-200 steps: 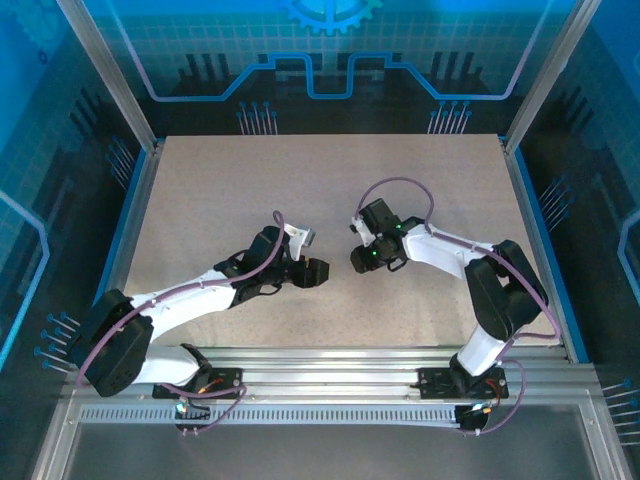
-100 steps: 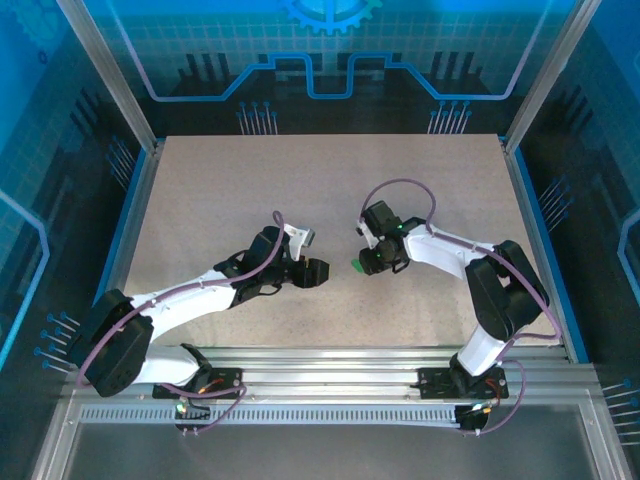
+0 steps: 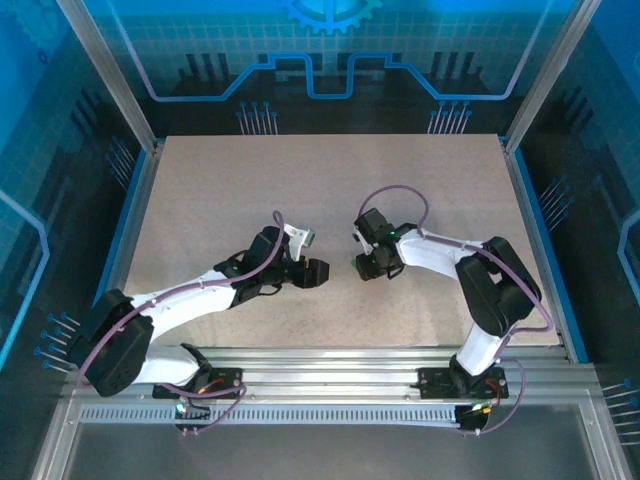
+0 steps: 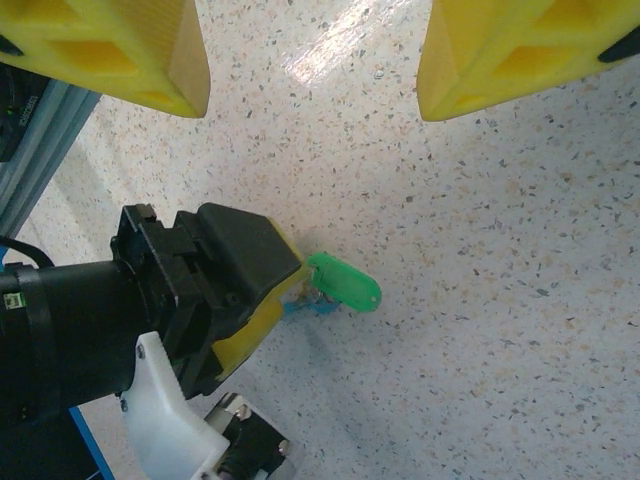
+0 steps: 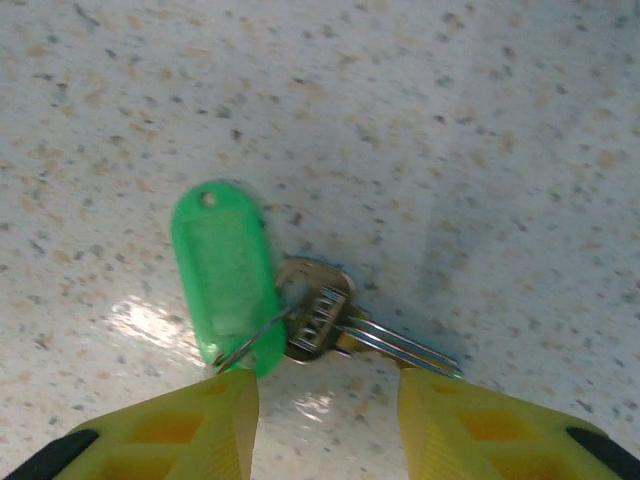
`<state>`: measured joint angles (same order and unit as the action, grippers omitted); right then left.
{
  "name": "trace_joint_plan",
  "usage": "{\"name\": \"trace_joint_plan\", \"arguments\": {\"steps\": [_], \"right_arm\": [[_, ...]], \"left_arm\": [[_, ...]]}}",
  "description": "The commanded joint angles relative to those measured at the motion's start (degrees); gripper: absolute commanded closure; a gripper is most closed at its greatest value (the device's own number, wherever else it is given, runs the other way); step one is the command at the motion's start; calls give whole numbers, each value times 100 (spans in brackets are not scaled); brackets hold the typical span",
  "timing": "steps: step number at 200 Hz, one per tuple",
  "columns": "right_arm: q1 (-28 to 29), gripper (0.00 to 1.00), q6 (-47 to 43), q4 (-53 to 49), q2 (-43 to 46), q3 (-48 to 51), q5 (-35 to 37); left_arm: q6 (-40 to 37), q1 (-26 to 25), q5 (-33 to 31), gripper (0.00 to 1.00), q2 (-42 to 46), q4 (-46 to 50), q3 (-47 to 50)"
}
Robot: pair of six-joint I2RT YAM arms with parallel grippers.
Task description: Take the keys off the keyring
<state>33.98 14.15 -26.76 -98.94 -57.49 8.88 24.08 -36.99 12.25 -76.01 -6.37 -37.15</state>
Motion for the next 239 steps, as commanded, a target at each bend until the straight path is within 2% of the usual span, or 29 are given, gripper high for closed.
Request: {"name": "trace_joint_plan", "arguments": {"steps": [1,72,97,118,134,152,166,185,198,239], "right_arm": [[174,56,147,99,-132,-201,49],[257,55,12,87,-361,-730,15],[245,49,-224,35,-18,-627,-1],[33,50,-375,-156,200,-512,26],[-293,52,-504,-12,324,-280,-597],[-572,51,-779,339,443,-60,-1798],[-751,45,-942,476,353,-23,-2506],[-859,39,-1108,503,82,-124,-3058],[-835,38,-1163,536,-80,-179,-3254],[-776,38,-1195,763,-381,-258,-2930]], "left_arm": [[12,34,36,42,165,-100,127],[62,34,89,42,86,-171,118],[79,35,84,42,164,-153,164],[80,34,57,42,200,-178,197],[95,35,84,42,174,-206,182],[105,36,113,42,135,-242,152],[90,36,129,42,105,-207,112],[102,37,146,42,108,-220,102],[122,35,129,42,112,-233,128],[113,40,118,42,178,-189,170]]}}
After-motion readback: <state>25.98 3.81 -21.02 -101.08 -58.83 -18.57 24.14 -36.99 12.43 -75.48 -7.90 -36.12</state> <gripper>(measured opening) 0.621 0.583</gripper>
